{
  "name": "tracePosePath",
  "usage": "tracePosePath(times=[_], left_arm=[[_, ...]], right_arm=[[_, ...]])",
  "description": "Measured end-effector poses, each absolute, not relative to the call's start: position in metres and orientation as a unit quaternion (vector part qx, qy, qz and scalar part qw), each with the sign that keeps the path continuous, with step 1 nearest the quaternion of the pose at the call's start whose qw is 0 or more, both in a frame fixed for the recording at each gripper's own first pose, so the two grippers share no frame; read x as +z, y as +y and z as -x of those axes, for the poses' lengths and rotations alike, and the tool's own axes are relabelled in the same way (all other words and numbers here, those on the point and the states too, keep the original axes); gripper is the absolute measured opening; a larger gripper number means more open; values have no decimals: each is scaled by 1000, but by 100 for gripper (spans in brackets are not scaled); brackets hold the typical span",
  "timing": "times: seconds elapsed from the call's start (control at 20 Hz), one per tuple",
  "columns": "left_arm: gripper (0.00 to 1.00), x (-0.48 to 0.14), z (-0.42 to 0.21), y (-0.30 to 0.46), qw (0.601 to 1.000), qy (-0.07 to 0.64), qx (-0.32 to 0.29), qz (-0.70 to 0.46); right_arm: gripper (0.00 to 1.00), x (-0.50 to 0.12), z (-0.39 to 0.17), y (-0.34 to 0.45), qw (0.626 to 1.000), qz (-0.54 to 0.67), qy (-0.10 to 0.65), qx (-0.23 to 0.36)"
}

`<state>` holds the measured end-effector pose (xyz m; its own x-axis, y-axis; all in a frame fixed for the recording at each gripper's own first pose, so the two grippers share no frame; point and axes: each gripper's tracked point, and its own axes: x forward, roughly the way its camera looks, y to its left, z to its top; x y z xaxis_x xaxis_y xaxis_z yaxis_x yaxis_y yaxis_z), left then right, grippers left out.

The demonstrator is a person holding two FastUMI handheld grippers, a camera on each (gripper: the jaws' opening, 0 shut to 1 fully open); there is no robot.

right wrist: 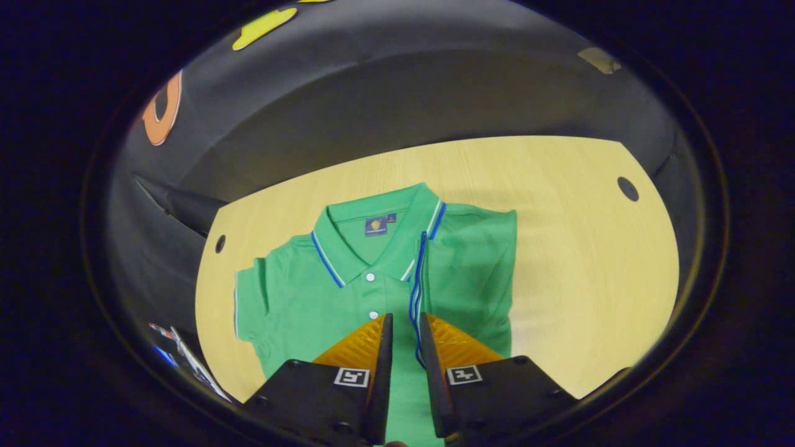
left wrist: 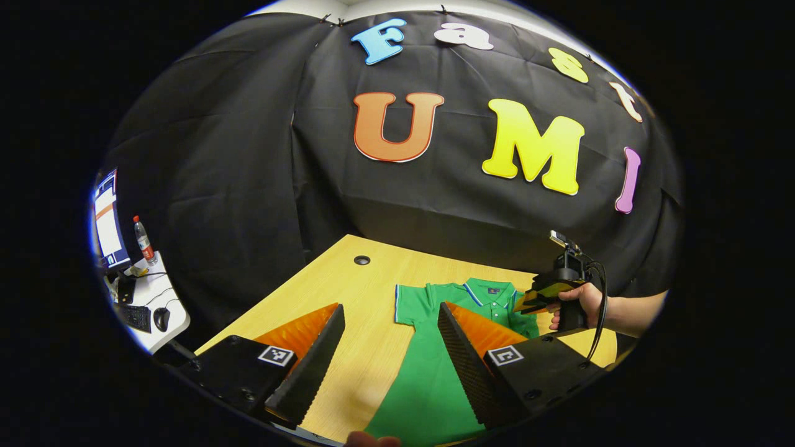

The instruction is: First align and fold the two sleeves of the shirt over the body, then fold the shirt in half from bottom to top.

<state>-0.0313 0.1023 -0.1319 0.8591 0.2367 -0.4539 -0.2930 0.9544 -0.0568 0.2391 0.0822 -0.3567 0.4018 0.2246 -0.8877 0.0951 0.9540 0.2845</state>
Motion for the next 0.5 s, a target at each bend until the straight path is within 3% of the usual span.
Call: tracePosePath(times=[0.15, 0.2, 0.5], left_arm=[[97, -135, 30, 107, 963, 226, 131, 70], [97, -135, 28, 107, 963, 225, 127, 72], [97, -149, 4, 107, 965, 235, 71, 94]], right_arm=[[68, -342, -233, 86, 830, -155, 534, 47], [88, -334, -230, 84, 836, -154, 525, 45], [89, -251, -186, 56, 894, -113, 432, 50]])
